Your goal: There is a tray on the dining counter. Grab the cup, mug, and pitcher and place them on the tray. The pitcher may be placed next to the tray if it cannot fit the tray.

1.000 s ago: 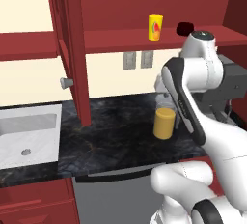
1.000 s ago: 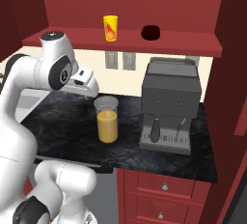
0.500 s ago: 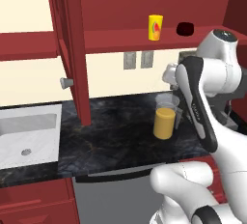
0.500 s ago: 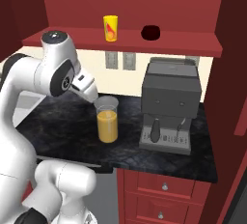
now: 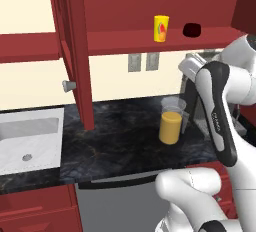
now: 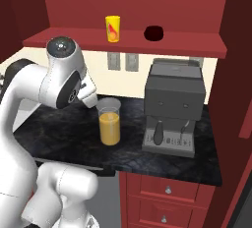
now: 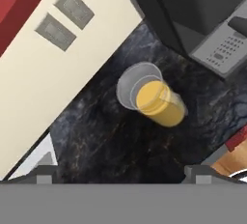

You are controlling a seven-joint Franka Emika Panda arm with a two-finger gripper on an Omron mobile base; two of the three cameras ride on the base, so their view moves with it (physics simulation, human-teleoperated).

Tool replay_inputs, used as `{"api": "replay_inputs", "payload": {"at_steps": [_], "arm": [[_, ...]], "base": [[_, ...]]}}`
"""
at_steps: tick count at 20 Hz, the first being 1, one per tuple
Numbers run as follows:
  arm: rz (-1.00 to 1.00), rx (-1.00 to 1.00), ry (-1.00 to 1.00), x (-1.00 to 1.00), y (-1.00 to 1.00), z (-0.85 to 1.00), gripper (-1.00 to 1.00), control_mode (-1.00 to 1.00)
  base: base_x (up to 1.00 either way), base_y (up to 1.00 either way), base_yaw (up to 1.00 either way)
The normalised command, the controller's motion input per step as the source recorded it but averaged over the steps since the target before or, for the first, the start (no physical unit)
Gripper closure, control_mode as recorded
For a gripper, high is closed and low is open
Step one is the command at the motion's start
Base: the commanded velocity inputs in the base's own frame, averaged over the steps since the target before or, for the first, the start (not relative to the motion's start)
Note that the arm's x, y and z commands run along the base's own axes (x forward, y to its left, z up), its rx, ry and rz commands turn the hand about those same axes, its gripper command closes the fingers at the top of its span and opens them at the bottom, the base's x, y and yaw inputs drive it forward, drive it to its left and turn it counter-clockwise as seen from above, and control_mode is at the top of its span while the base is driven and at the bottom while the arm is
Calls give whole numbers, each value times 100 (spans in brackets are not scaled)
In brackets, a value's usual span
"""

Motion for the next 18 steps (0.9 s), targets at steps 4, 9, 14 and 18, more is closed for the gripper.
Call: {"api": "replay_inputs", "payload": {"at_steps": [4, 9, 14, 18], "arm": [[-27, 14, -25, 0, 0, 12, -100, -100], [-24, 17, -25, 0, 0, 27, -100, -100], [-20, 12, -19, 0, -1, 39, -100, -100], [0, 11, -2, 0, -16, 52, -100, -100]], "base": [[0, 0, 0], [0, 0, 0], [0, 0, 0], [0, 0, 0]]}}
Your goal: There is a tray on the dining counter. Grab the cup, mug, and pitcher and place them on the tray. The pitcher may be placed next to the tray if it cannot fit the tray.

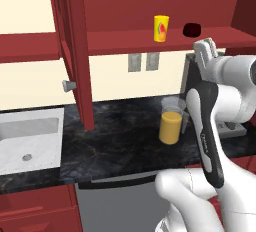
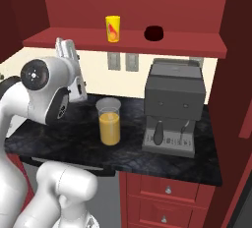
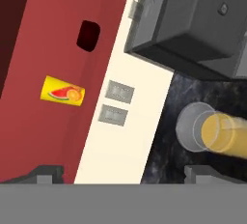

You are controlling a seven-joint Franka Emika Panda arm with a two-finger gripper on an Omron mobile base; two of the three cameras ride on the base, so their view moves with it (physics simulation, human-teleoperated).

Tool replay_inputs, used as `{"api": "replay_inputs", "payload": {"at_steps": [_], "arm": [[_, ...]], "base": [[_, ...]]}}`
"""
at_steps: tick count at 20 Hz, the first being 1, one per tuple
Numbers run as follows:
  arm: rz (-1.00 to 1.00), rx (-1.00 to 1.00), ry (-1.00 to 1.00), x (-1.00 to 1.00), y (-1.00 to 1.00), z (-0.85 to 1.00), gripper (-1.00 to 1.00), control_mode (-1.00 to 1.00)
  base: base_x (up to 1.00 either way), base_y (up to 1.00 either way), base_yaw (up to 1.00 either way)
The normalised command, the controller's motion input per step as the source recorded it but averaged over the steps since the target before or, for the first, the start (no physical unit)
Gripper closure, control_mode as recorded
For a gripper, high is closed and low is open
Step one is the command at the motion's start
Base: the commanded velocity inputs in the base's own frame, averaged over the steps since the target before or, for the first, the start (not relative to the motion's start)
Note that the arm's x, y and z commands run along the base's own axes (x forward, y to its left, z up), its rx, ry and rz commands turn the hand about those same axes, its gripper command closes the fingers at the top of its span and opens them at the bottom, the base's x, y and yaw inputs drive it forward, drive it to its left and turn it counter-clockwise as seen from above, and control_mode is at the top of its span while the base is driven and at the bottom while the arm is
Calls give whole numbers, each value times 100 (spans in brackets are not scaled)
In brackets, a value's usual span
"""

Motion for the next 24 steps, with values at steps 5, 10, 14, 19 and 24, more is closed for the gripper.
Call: {"api": "replay_inputs", "payload": {"at_steps": [5, 10, 14, 19, 24], "arm": [[0, 12, 0, 5, -14, 41, -100, -100], [3, 9, 0, 16, -11, 33, -100, -100], [4, 8, 0, 12, -12, 23, -100, -100], [4, 10, 0, 0, -10, 17, -100, -100], [2, 8, 0, 1, 0, 13, -100, -100]], "base": [[0, 0, 0], [0, 0, 0], [0, 0, 0], [0, 0, 0], [0, 0, 0]]}}
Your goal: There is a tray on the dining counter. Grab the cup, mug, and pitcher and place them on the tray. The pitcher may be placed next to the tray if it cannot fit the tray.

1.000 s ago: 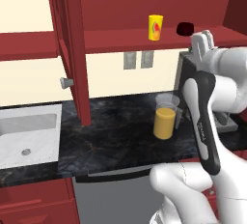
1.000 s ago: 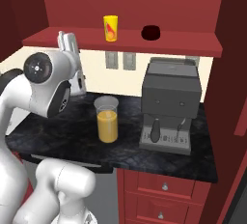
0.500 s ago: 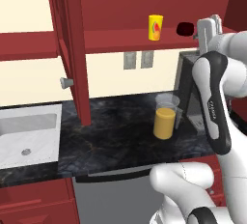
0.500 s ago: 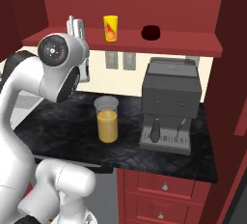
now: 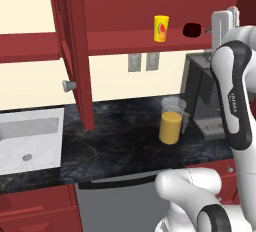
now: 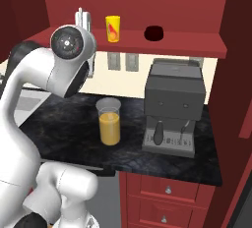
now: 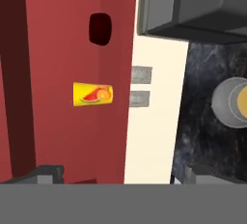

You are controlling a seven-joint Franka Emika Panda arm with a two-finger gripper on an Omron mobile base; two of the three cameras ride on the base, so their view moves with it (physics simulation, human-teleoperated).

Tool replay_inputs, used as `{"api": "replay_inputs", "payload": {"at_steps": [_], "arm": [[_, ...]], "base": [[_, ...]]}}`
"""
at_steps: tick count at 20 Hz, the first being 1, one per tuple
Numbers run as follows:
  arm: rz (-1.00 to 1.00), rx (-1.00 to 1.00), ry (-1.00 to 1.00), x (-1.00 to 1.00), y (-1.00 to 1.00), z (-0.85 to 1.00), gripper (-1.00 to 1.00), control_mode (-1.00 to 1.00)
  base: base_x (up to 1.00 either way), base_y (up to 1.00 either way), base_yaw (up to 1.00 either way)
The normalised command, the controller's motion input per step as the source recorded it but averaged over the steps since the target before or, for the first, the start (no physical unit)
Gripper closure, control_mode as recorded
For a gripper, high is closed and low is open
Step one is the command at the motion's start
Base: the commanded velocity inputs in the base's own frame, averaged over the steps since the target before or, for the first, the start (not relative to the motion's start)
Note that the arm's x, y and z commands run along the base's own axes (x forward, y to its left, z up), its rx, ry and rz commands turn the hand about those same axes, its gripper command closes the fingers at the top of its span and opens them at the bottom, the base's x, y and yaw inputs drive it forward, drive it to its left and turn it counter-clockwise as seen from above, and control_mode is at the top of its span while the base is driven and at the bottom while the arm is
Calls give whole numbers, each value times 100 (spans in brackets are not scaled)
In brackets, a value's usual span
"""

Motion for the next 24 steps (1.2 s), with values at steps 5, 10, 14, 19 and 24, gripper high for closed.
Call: {"api": "replay_inputs", "payload": {"at_steps": [5, 10, 14, 19, 24], "arm": [[5, 5, 0, 32, 0, 9, -100, -100], [9, 3, 0, 37, 0, 0, -100, -100], [7, 0, 0, 41, 0, 0, -100, -100], [6, 0, 0, 35, 0, 5, -100, -100], [4, 0, 0, 30, 0, 8, -100, -100]], "base": [[0, 0, 0], [0, 0, 0], [0, 0, 0], [0, 0, 0], [0, 0, 0]]}}
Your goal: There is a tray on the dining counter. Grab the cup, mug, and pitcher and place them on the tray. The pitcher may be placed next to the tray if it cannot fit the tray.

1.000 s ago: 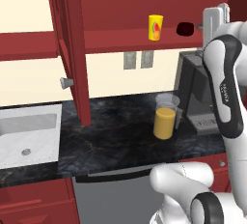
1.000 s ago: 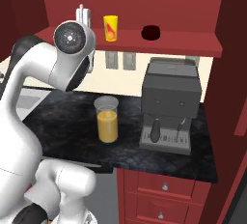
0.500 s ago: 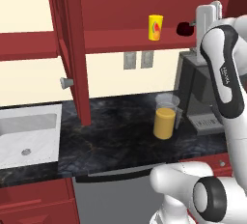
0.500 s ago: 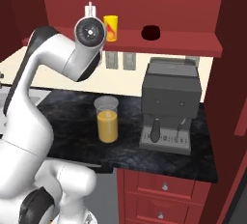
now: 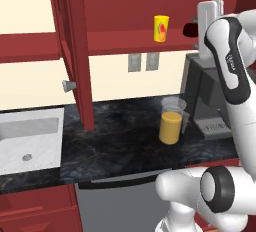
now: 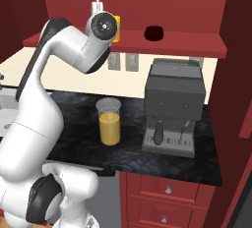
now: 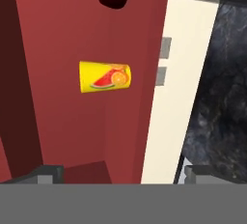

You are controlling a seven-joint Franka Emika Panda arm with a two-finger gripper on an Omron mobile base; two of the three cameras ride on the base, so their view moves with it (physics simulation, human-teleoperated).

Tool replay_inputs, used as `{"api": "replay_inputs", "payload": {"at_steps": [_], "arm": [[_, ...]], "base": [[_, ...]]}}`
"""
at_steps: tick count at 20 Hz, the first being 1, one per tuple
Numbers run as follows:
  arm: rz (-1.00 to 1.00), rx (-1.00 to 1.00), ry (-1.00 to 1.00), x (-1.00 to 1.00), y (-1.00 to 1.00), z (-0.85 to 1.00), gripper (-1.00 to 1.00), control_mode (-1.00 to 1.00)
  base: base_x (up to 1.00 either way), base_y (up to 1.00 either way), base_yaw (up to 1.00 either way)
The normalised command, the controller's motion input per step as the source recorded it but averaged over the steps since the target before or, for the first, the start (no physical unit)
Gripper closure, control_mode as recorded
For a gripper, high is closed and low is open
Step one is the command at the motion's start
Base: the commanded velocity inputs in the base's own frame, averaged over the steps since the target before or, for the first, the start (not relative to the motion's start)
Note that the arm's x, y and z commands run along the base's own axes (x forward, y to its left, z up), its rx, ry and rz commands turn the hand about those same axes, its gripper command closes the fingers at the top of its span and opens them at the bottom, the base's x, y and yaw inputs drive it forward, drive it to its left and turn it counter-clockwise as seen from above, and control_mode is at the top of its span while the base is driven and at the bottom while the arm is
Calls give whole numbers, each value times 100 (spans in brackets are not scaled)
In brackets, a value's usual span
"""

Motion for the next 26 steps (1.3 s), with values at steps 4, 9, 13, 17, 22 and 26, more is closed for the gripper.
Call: {"api": "replay_inputs", "payload": {"at_steps": [4, 9, 13, 17, 22, 26], "arm": [[4, 0, 0, 30, 0, 1, -100, -100], [3, 0, 0, 35, 0, 0, -100, -100], [1, 0, 0, 39, 0, 0, -100, -100], [0, 0, 0, 44, 0, 0, -100, -100], [0, 0, 0, 43, 1, 0, -100, -100], [0, 0, 0, 41, 2, 0, -100, -100]], "base": [[0, 0, 0], [0, 0, 0], [0, 0, 0], [0, 0, 0], [0, 0, 0], [0, 0, 0]]}}
